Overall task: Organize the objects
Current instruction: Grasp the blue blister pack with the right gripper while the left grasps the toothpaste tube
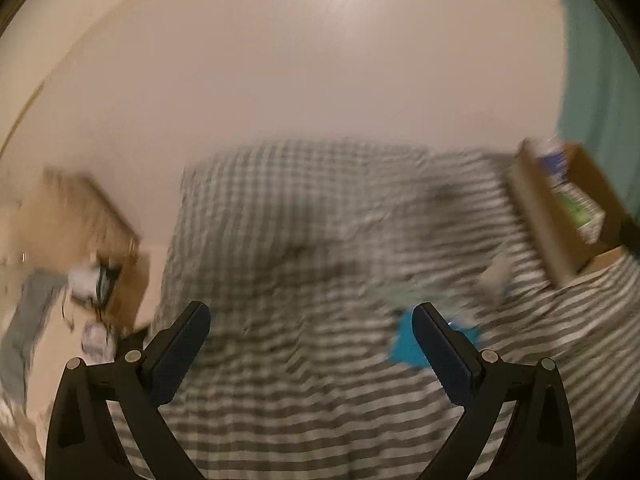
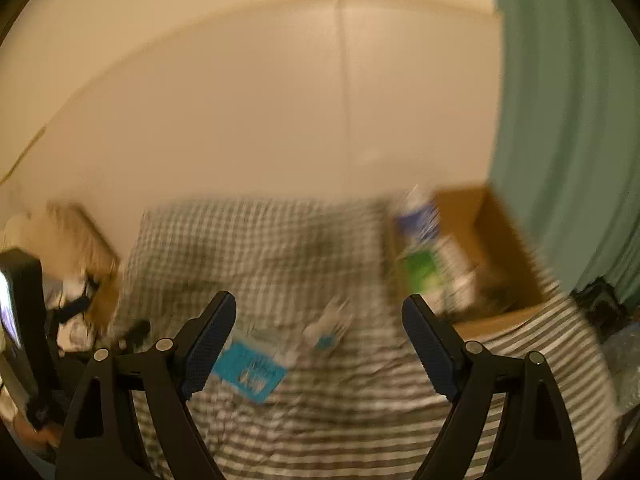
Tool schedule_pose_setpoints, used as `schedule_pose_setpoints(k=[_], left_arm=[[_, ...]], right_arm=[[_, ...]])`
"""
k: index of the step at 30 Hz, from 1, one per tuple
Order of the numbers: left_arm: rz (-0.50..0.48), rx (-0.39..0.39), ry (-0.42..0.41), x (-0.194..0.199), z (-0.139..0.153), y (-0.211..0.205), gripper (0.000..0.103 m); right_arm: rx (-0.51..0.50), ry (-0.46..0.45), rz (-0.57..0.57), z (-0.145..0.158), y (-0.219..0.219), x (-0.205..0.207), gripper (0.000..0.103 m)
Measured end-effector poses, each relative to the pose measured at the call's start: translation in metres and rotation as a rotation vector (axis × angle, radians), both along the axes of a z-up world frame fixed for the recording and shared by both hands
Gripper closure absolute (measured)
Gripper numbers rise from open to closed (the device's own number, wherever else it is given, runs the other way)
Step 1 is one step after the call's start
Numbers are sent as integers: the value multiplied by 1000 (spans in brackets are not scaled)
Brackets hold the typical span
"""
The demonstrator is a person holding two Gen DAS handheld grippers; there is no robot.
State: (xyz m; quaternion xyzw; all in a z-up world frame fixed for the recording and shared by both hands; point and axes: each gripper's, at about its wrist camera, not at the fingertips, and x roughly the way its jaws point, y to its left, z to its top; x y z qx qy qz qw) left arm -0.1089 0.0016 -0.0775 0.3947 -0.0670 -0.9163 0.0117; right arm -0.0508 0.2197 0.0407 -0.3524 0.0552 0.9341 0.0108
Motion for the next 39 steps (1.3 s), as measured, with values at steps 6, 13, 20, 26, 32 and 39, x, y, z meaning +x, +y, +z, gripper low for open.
schedule_pose_setpoints(k=[6,13,20,26,32,39], left_arm=[[48,10,-56,-17,-46,-30,0],[114,76,-135,-38,-82,-61,0],[102,97,-195,-45,-100,-71,0],[101,32,-199,-44,-101,-56,0],[65,-5,-166,-36,-90,-29,0],[-29,-19,-128,-34,-85,21,0]], right_arm=[[92,-251,123,-104,-57,-42,18],[229,-302,258,-163,-114,-73,18],[186,-377,271,-195,-118,-102,18],[71,-380,243,-195,-95,-96,50],[-7,-322,213,-167,-65,-74,93],[71,-232,163,-127,-35,-52,96]])
